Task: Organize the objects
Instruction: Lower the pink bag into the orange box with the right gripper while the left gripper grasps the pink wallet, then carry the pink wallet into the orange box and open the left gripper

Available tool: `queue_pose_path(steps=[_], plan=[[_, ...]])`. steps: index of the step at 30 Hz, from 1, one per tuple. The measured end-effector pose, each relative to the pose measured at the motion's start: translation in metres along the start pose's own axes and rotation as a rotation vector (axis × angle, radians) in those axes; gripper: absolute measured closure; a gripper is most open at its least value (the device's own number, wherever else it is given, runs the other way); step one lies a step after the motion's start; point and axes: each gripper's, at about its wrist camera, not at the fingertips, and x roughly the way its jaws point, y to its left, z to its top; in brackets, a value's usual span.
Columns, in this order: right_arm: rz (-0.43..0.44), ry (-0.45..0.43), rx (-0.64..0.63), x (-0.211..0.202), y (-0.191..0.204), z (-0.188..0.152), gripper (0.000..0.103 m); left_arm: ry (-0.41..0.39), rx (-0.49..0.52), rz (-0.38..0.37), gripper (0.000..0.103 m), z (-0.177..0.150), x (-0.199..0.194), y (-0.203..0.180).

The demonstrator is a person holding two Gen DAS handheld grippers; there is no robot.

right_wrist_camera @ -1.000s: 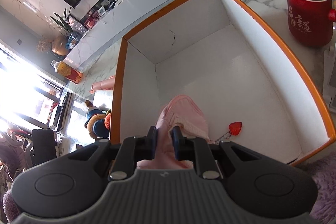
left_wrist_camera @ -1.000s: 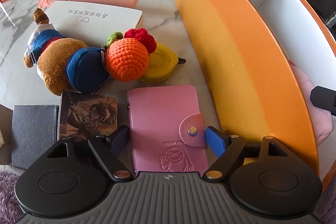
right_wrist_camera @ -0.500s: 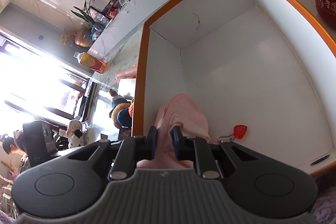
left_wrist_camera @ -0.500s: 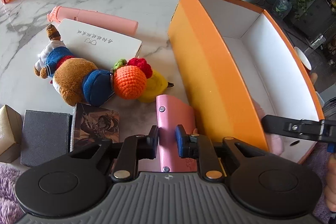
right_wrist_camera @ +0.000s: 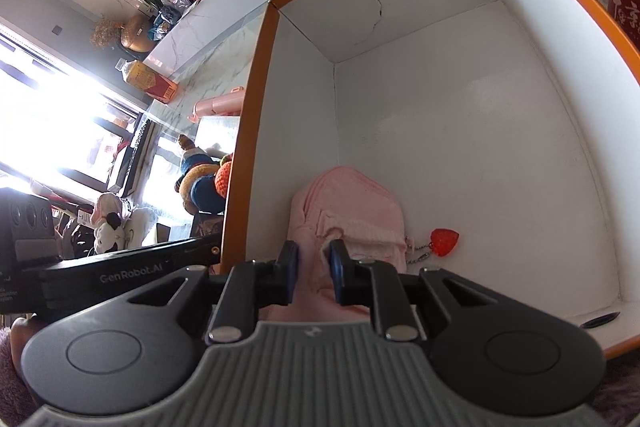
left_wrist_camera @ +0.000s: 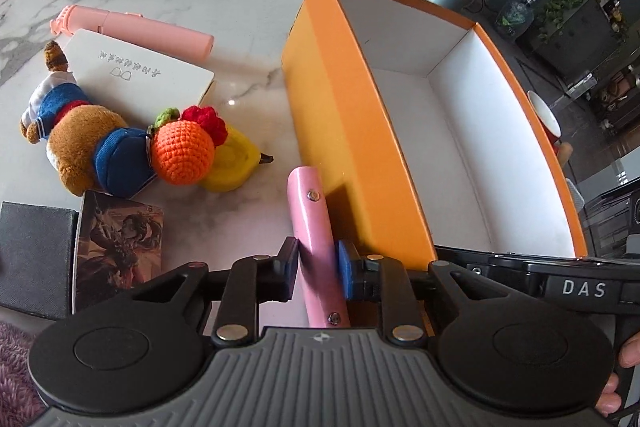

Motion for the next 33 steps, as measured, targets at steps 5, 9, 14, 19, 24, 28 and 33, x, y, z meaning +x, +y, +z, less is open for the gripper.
queue_pose_path(steps=[5, 9, 14, 19, 24, 28, 33], plan=[[0.012, 0.033, 0.026, 0.014, -0.001, 0.002, 0.075, -0.003, 0.001, 0.002, 0.079, 0.001, 0.004, 0.000], [0.110, 0.047, 0.121, 0.022, -0.008, 0.000, 0.081, -0.020, -0.019, -0.007, 0.080, -0.001, -0.010, 0.009], [0.263, 0.027, 0.261, 0.017, -0.021, 0.002, 0.084, -0.036, -0.023, -0.017, 0.080, 0.001, -0.023, 0.014], [0.187, 0.114, 0.257, 0.031, -0.020, 0.003, 0.083, -0.051, -0.027, -0.014, 0.080, 0.001, -0.025, 0.013], [0.141, 0.123, 0.224, 0.035, -0.014, 0.003, 0.078, -0.130, -0.048, -0.012, 0.081, 0.006, -0.051, 0.013], [0.095, 0.088, 0.133, 0.027, -0.003, 0.003, 0.069, -0.212, -0.031, -0.030, 0.081, 0.014, -0.081, 0.003], [0.097, 0.066, 0.113, 0.018, -0.004, 0.003, 0.063, -0.284, 0.007, -0.071, 0.081, 0.024, -0.103, -0.019]])
